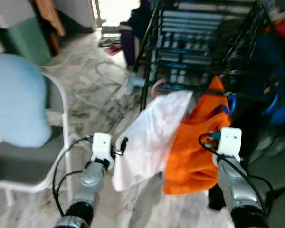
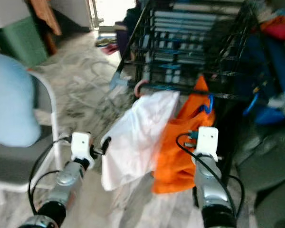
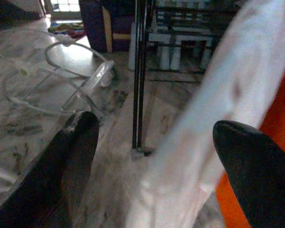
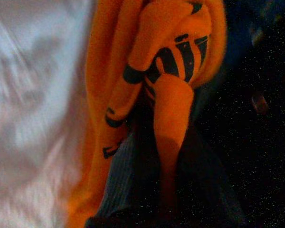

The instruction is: Hang hanger

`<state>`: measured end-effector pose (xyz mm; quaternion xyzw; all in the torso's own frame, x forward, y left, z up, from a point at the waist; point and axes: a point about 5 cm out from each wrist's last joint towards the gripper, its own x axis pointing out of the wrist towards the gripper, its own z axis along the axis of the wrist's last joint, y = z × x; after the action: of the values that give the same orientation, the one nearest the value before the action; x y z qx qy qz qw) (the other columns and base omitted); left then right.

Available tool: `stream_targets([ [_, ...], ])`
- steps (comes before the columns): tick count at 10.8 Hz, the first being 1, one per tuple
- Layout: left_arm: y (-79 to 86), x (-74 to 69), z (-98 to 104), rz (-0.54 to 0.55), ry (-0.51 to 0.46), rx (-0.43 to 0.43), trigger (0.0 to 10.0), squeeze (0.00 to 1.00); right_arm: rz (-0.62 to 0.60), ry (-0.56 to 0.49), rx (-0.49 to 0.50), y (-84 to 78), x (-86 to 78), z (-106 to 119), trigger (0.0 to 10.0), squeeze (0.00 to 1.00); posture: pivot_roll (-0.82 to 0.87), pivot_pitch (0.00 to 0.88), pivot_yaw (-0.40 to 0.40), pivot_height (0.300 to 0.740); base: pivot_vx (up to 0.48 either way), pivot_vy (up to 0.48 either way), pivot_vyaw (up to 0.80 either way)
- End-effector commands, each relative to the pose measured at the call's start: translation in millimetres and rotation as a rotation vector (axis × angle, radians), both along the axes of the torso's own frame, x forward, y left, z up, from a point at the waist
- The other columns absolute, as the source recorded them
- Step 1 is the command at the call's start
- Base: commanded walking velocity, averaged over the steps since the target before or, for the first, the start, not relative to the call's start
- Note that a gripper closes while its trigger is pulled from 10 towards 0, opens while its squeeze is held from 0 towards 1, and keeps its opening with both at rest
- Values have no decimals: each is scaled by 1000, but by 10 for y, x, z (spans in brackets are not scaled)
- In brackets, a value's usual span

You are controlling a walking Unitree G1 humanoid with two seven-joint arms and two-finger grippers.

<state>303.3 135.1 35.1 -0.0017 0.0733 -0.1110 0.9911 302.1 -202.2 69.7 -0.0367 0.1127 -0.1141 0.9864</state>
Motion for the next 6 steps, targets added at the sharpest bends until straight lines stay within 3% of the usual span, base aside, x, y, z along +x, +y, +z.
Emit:
stream_targets([
  [1,78,-4,-20,22,19,8,10000,0,31,-58,-7,74,10,105,10000,0,-121,67,8,740,0,0,0],
  [3,47,7,-12,-1,22,5,10000,0,43,-49,-10,78,-33,102,10000,0,-134,65,19,740,0,0,0],
  [6,17,18,-11,-27,32,7,10000,0,42,-31,63,68,161,219,10000,0,-136,69,27,740,0,0,0],
])
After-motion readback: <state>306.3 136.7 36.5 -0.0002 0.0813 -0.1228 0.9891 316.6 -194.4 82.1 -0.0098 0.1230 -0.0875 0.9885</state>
